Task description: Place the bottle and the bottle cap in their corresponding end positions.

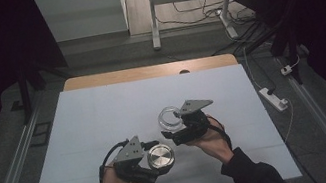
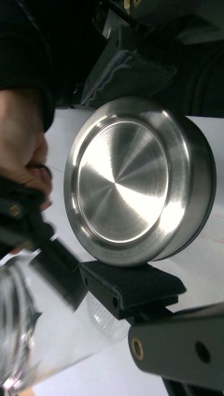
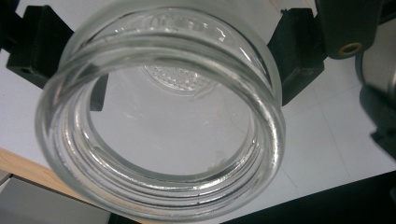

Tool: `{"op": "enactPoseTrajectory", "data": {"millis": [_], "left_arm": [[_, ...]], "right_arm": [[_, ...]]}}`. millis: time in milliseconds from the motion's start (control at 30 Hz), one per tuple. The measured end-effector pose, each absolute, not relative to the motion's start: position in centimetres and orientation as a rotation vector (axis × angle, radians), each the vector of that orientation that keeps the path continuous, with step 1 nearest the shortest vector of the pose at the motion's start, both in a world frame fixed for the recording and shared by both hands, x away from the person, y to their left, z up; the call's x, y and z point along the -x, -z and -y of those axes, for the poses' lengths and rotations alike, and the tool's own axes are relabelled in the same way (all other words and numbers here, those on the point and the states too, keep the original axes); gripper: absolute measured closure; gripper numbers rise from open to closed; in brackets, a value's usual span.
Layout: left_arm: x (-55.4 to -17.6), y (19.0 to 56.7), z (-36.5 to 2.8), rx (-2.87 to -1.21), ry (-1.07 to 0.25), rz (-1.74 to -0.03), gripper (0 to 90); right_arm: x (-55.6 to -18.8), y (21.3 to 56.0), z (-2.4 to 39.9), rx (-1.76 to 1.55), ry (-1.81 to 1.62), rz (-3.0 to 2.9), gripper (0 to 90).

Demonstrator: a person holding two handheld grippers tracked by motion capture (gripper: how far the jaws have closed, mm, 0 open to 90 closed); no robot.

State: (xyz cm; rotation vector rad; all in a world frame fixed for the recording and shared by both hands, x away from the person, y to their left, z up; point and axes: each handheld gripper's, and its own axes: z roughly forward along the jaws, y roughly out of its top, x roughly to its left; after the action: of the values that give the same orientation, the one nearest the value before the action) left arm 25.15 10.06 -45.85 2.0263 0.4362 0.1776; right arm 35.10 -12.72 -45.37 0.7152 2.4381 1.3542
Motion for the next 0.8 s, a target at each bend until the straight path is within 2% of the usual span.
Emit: {"op": "enactPoseTrajectory", "data": {"millis": [800], "left_arm": [[-25.6, 51.2, -7.9, -2.134, -0.201, -0.485, 20.6]], "right_arm": [[-38.3, 45.8, 11.3, -0.763, -1.328, -2.399, 15.0]]}}
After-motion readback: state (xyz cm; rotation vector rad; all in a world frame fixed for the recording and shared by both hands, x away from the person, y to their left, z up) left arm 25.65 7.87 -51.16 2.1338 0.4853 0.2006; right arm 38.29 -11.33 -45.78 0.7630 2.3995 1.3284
